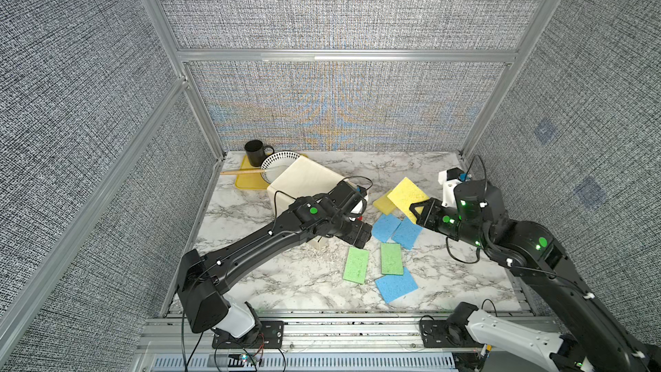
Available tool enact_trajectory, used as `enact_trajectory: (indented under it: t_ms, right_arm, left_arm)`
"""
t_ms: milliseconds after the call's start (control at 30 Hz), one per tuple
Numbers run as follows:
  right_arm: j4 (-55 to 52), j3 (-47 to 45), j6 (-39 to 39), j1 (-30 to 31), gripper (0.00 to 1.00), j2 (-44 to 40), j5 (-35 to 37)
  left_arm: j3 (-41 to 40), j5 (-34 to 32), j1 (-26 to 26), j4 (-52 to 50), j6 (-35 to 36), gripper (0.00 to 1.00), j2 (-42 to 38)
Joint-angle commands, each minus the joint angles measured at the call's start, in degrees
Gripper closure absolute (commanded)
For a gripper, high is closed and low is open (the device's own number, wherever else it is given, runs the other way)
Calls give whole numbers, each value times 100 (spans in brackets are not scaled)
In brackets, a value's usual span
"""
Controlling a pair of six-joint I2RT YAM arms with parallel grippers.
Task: Please put the sticky notes in the drawer by color
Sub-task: Open the drawer in the storage box, then place the sponge in the drawer.
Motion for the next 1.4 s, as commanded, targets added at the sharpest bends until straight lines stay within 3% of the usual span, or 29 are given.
enact_trajectory:
  t_ms: [0,233,367,467,667,900,1133,1367]
  right_arm:
    - [-121,59,-63,4,100,-26,106]
    - [-207,112,-85,-11,100,1,97]
    - [-243,228,-123,-13,100,84,50]
    - [-332,445,-207,-10,100,265,-60]
    - [-358,903,-380,-13,100,1040,-839]
    - [47,1095,-476,30,100,2214,-1937]
    - [0,1348,-677,101,100,3160,-2217]
    - [-419,1758,-777,62,100,3690,-1883]
  left_arm:
    - [-101,443,-54,352,-188,12,-130]
    - [-106,502,-134,468,-277,12,-92]
    - [110,188,-135,169,-188,11,-18]
    - [357,-467,-134,-170,-102,11,-123]
    - [554,-2506,-125,-470,-248,10,-967]
    - [197,-3698,-72,-253,59,10,-2188]
    - [-616,-4006,-2,433,275,10,-3147]
    - [-887,-3854,60,423,196,10,-3112]
